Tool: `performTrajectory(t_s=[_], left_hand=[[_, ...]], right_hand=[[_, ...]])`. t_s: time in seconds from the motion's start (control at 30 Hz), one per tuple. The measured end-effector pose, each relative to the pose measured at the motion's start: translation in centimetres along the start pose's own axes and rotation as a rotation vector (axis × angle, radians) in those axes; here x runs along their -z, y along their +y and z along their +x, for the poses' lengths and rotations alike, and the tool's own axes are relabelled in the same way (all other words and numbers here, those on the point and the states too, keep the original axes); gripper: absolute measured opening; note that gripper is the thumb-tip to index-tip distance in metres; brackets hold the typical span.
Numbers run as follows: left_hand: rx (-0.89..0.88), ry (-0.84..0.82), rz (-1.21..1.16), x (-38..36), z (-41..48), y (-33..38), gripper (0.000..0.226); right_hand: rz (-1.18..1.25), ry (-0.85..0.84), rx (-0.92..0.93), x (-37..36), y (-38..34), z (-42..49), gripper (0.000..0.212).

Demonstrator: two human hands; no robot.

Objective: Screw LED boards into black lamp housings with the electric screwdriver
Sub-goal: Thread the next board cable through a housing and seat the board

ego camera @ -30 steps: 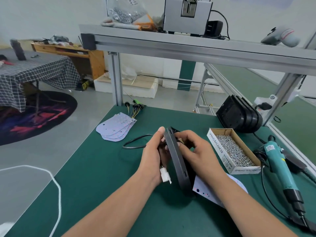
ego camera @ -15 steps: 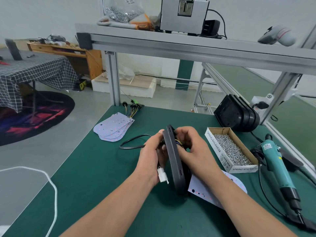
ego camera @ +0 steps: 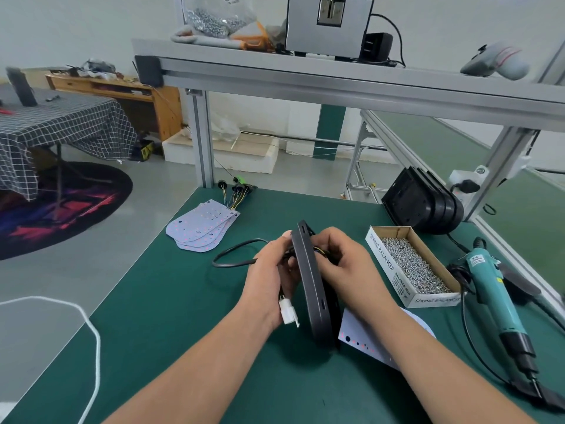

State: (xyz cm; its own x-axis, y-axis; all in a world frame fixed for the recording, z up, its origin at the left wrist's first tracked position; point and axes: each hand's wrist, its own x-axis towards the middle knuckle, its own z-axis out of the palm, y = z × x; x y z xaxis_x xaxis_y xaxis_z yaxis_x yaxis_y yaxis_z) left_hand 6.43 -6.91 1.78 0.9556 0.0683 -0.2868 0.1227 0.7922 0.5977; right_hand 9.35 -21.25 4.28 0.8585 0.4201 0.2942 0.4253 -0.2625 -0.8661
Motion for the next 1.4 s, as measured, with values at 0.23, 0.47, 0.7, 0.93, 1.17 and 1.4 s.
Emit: performTrajectory(t_s=[0.23, 0.47, 0.7, 0.93, 1.17, 1.4], left_hand=[[-0.108, 0.022, -0.010, 0.1, 0.0, 0.0, 0.023], [-0.174, -0.003, 0.045, 0.1, -0.2, -0.2, 0.020], [-0.208, -0.011, 0.091, -0.1, -0.7, -0.1, 0.021], [-0.226, 0.075, 0.181, 0.0, -0.6, 0.0, 0.013], [-0.244, 0.041, 0.185, -0.1, -0.6, 0.1, 0.023], [-0.214, 0.068, 0.261, -0.7, -1.0, 0.4, 0.024]], right_hand=[[-0.061, -0.003, 0.005, 0.1, -0.5, 0.5, 0.028], [-0.140, 0.029, 0.012, 0.8, -0.6, 0.4, 0.014], [-0.113, 0.087, 0.033, 0.9, -0.5, 0.6, 0.013], [-0.334, -0.027, 0.154, 1.0, -0.7, 0.7, 0.033], [-0.329, -0.024, 0.138, 0.6, -0.4, 0.7, 0.005], [-0.307, 0.047, 0.076, 0.3, -0.4, 0.6, 0.019]])
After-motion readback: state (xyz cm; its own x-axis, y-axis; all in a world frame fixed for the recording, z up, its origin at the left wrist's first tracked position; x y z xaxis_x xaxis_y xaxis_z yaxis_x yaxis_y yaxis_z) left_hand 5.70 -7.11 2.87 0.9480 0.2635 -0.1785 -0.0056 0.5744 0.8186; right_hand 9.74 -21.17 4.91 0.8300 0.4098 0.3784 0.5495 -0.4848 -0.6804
